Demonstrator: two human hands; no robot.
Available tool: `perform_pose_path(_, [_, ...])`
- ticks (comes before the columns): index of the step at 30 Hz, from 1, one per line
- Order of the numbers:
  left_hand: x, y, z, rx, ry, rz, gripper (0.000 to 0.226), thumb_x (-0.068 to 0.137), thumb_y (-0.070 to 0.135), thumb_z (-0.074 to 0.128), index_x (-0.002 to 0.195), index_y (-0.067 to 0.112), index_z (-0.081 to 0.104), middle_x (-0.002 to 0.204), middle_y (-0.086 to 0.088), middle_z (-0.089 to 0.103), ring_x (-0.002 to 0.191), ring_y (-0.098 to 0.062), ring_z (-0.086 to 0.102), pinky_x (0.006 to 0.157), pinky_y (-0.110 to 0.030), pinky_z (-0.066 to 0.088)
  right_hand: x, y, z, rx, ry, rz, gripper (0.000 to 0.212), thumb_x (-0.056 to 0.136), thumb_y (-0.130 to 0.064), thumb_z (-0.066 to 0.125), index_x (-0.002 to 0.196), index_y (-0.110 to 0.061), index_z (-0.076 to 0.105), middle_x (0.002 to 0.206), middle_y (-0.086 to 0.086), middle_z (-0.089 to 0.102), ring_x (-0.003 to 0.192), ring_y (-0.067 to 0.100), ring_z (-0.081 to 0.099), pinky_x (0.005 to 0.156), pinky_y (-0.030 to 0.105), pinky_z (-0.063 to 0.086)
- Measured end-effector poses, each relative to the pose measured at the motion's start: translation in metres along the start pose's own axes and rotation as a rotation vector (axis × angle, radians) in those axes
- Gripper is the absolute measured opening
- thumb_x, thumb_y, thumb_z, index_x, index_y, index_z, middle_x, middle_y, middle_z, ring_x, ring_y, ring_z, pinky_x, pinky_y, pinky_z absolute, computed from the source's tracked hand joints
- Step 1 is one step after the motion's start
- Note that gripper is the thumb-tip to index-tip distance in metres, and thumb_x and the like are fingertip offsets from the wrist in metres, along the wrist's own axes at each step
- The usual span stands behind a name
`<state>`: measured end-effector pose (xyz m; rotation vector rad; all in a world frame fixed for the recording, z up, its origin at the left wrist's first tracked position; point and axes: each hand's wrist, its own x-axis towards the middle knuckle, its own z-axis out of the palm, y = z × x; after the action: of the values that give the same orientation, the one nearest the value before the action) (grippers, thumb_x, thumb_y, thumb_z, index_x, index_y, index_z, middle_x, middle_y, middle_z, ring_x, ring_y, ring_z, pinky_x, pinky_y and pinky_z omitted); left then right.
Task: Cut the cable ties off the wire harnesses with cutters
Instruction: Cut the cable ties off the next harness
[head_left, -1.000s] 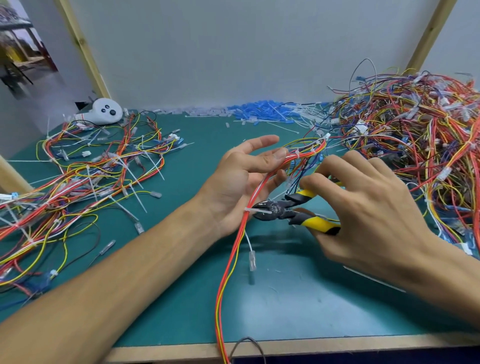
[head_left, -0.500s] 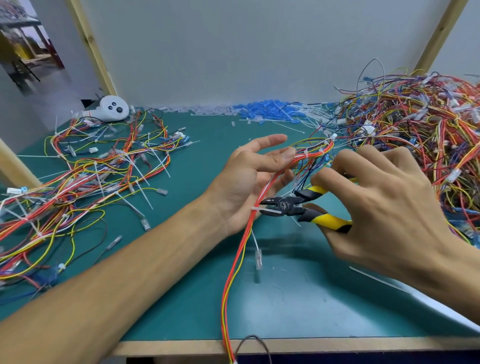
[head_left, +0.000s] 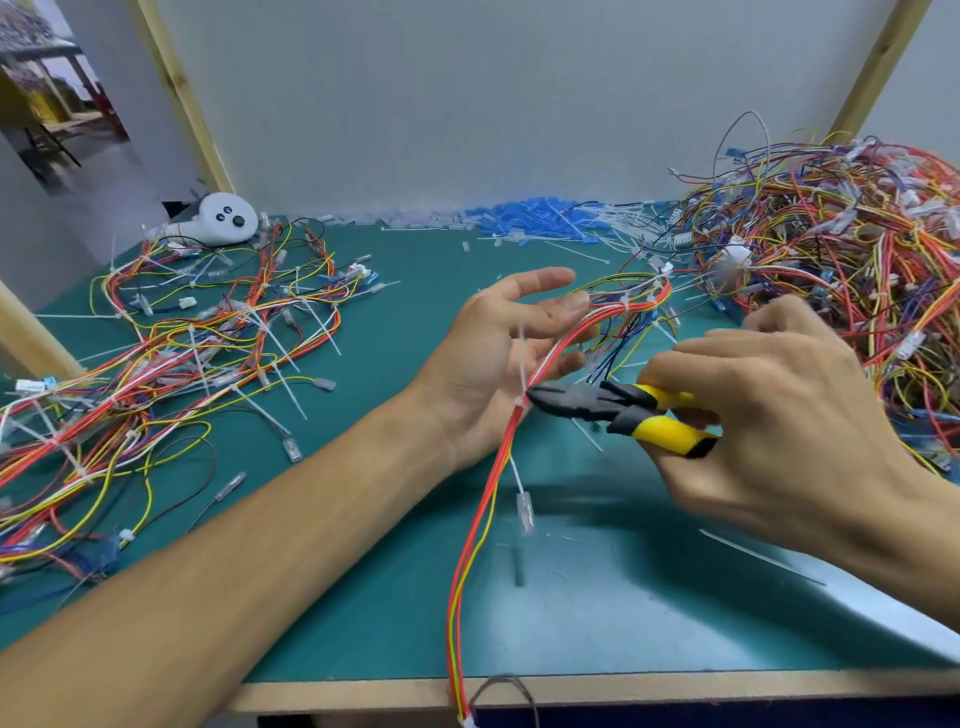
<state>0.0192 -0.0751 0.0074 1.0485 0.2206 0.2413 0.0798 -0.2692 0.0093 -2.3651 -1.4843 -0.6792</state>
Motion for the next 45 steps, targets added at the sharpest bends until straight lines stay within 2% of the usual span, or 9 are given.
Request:
perform_pose_path(6, [0.001, 0.006, -0.005, 0.456, 0.107, 0.297, 0.006, 0.091, 0.010, 0.064, 0.094, 0.006, 0.062, 0.081, -0.008, 0.056, 0.054, -0.020, 0.049, 0.050, -0.029, 0.034, 0.003, 0.008, -0.006, 0.445, -0.128, 0.317, 0.044, 0.083, -0.050, 0.067, 0.066, -0.009, 0.060, 0.050, 0.005, 0.039, 0.052, 0.020, 0.028, 0.048, 0.038, 0.027])
perform_pose_path(9, [-0.005, 0.002, -0.004, 0.572, -0.059, 0.436, 0.032, 0.093, 0.017, 0.053, 0.074, -0.008, 0.054, 0.051, -0.013, 0.047, 0.039, -0.022, 0.037, 0.041, -0.026, 0.027, 0.005, 0.019, -0.009, 0.603, -0.114, 0.423, 0.043, 0.088, -0.039, 0.079, 0.063, -0.010, 0.058, 0.050, -0.001, 0.037, 0.051, 0.014, 0.029, 0.051, 0.032, 0.026])
perform_pose_path(16, [-0.002, -0.011, 0.000, 0.765, -0.165, 0.487, 0.017, 0.095, 0.007, 0.067, 0.111, 0.010, 0.069, 0.076, -0.011, 0.072, 0.055, -0.033, 0.068, 0.052, -0.037, 0.057, 0.009, 0.045, -0.007, 1.056, -0.425, 0.752, 0.041, 0.070, -0.042, 0.083, 0.065, -0.004, 0.069, 0.056, 0.014, 0.055, 0.047, 0.025, 0.050, 0.047, 0.032, 0.041])
perform_pose_path(19, [0.001, -0.014, -0.004, 0.843, -0.106, 0.523, 0.017, 0.096, 0.005, 0.066, 0.108, 0.013, 0.075, 0.072, -0.004, 0.070, 0.055, -0.020, 0.062, 0.054, -0.030, 0.054, 0.009, 0.055, -0.011, 1.238, -0.790, 0.850, 0.048, 0.061, -0.047, 0.090, 0.070, -0.004, 0.071, 0.057, 0.015, 0.053, 0.045, 0.026, 0.049, 0.047, 0.029, 0.043])
perform_pose_path(22, [0.002, -0.013, -0.005, 0.964, -0.034, 0.614, 0.014, 0.092, 0.018, 0.065, 0.092, 0.016, 0.079, 0.061, -0.002, 0.061, 0.054, -0.015, 0.050, 0.053, -0.022, 0.038, 0.011, 0.061, -0.017, 1.343, -0.844, 0.838, 0.044, 0.066, -0.044, 0.088, 0.075, -0.004, 0.073, 0.060, 0.014, 0.053, 0.046, 0.027, 0.051, 0.047, 0.032, 0.043])
perform_pose_path(24, [0.003, -0.012, -0.005, 0.957, -0.003, 0.623, 0.016, 0.090, 0.020, 0.065, 0.085, 0.014, 0.078, 0.054, 0.002, 0.052, 0.050, -0.013, 0.041, 0.050, -0.022, 0.030, 0.011, 0.061, -0.020, 1.230, -0.607, 0.810, 0.034, 0.070, -0.038, 0.080, 0.070, -0.004, 0.074, 0.059, 0.017, 0.057, 0.047, 0.031, 0.057, 0.047, 0.036, 0.050])
perform_pose_path(29, [0.006, -0.012, -0.005, 0.745, -0.001, 0.504, 0.018, 0.087, 0.019, 0.063, 0.078, 0.011, 0.076, 0.051, 0.007, 0.037, 0.046, -0.010, 0.026, 0.052, -0.024, 0.021, 0.000, 0.063, -0.024, 0.194, -0.062, 0.412, 0.042, 0.082, -0.060, 0.066, 0.078, -0.018, 0.060, 0.065, 0.000, 0.058, 0.063, 0.026, 0.053, 0.058, 0.043, 0.045])
perform_pose_path(38, [0.000, -0.013, -0.001, 0.586, -0.086, 0.441, 0.020, 0.090, 0.015, 0.063, 0.078, 0.003, 0.072, 0.050, 0.008, 0.031, 0.042, -0.010, 0.021, 0.046, -0.018, 0.022, -0.001, 0.048, -0.028, -0.132, -0.056, 0.226, 0.043, 0.084, -0.050, 0.059, 0.114, -0.021, 0.069, 0.102, 0.002, 0.064, 0.093, 0.035, 0.061, 0.074, 0.040, 0.038])
perform_pose_path(45, [-0.002, -0.015, -0.002, 0.748, -0.150, 0.592, 0.016, 0.095, 0.017, 0.063, 0.081, 0.016, 0.072, 0.053, 0.013, 0.041, 0.045, -0.009, 0.030, 0.050, -0.021, 0.024, -0.002, 0.034, -0.034, -0.042, -0.113, 0.239, 0.037, 0.082, -0.053, 0.051, 0.068, -0.019, 0.052, 0.051, -0.001, 0.043, 0.051, 0.021, 0.039, 0.052, 0.031, 0.027])
